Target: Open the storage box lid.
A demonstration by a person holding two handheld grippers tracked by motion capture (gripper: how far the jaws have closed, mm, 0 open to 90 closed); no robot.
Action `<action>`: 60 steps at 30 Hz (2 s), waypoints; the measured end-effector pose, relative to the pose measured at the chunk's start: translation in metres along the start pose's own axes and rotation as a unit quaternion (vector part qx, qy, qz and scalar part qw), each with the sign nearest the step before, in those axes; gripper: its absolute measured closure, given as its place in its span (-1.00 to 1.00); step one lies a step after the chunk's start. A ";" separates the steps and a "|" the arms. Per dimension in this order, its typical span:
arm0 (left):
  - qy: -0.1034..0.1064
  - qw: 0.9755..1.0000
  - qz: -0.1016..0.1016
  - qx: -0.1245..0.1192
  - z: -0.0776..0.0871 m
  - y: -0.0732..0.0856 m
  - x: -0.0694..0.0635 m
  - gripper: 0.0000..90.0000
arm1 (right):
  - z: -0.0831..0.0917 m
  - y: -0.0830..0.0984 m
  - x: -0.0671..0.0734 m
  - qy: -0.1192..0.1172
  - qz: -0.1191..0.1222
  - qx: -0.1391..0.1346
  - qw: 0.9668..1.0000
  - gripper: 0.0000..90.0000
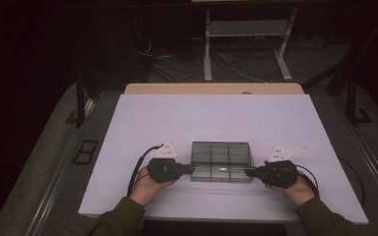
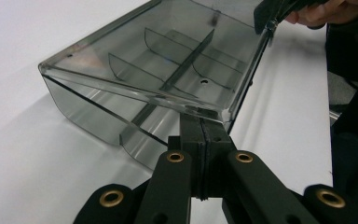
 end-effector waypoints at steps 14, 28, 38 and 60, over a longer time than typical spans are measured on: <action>0.004 1.000 -0.009 -0.010 -0.002 -0.009 -0.001 0.98 | -0.004 -0.009 0.001 -0.012 0.003 -0.006 1.000 0.98; -0.009 1.000 -0.010 -0.018 0.011 -0.009 -0.001 0.54 | 0.000 -0.011 0.003 -0.014 0.004 -0.014 1.000 0.98; -0.045 0.998 -0.029 -0.030 0.026 -0.011 0.001 0.10 | 0.002 -0.014 0.003 -0.013 0.005 -0.019 1.000 0.98; -0.039 0.994 -0.096 -0.040 0.014 -0.037 0.000 -0.06 | 0.007 -0.022 0.001 -0.015 -0.001 -0.025 1.000 0.98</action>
Point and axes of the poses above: each handheld gripper's, and its own axes: z roughly backward along the jaws, y roughly out of its underside, x roughly to its left, the point moved 10 cm from there along -z, roughly forward along the jaws, and after that the axes turned 13 degrees about y, right-handed, at the moved point
